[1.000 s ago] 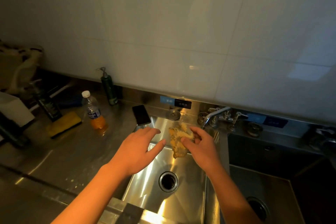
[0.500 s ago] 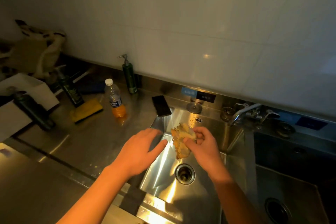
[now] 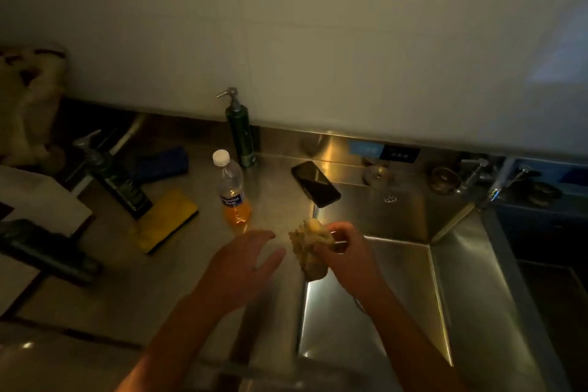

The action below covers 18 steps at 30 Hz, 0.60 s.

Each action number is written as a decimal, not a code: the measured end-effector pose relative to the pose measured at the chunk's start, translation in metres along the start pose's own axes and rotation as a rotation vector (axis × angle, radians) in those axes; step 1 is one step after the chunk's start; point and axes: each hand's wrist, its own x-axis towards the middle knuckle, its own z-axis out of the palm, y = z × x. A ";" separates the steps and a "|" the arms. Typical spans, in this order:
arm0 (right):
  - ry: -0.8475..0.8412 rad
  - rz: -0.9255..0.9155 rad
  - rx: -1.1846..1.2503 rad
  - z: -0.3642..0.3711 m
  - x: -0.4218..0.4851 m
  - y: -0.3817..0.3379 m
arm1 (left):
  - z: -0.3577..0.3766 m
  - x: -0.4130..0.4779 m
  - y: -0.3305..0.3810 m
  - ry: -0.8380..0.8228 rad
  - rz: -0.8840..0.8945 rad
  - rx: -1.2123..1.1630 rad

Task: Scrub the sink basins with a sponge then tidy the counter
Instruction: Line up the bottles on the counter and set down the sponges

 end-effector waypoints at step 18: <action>0.114 0.231 0.074 0.082 -0.020 -0.008 | 0.004 -0.002 -0.062 -0.102 0.072 -0.338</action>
